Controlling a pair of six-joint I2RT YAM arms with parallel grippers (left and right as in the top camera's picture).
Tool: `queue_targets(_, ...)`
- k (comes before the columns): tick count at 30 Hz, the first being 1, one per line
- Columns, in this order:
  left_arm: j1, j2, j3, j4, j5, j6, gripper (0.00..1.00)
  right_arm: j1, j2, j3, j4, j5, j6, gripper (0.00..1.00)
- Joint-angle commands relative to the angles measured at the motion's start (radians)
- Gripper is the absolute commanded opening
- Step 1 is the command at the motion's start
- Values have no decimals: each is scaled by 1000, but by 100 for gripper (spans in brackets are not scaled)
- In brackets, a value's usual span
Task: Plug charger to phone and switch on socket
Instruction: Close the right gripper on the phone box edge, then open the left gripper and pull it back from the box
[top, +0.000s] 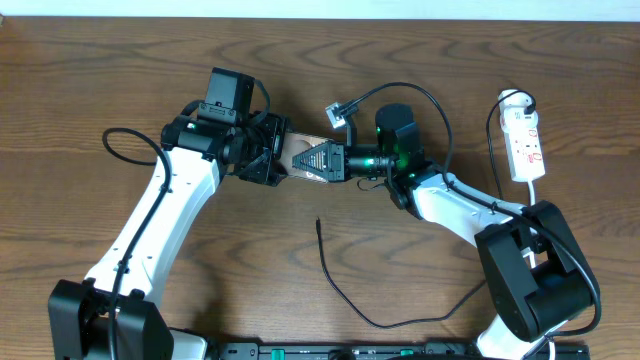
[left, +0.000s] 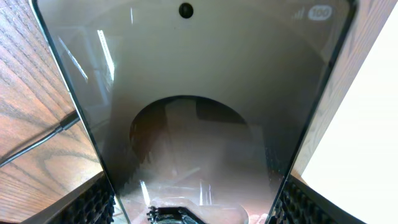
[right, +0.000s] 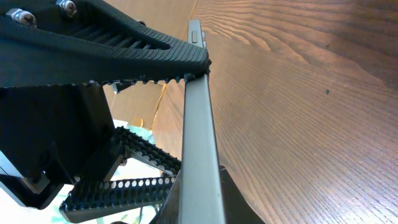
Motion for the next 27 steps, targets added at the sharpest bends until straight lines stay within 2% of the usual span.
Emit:
queue_targets(1, -18, -2, 13, 8, 28, -5, 62, 19, 7, 8, 0, -6, -19, 1)
queue_targets(2, -18, -2, 13, 8, 27, -5, 79, 14, 7, 8, 0, -6, -19, 1)
queue_targets(4, -18, -2, 13, 8, 28, -5, 88, 4, 7, 8, 0, -6, -19, 1)
queue_targets(12, -18, -2, 13, 9, 43, 18, 90, -62, 7, 8, -1, -6, -27, 1)
queue_targets(20, 35, -2, 13, 72, 212, 147, 90, -176, 7, 8, -5, -3, -32, 1)
queue_targets(22, 56, -2, 13, 85, 234, 198, 90, -210, 7, 8, -22, 17, 31, 1)
queue_targets(27, 112, -2, 13, 152, 235, 448, 90, -283, 7, 8, -54, 67, 327, 1)
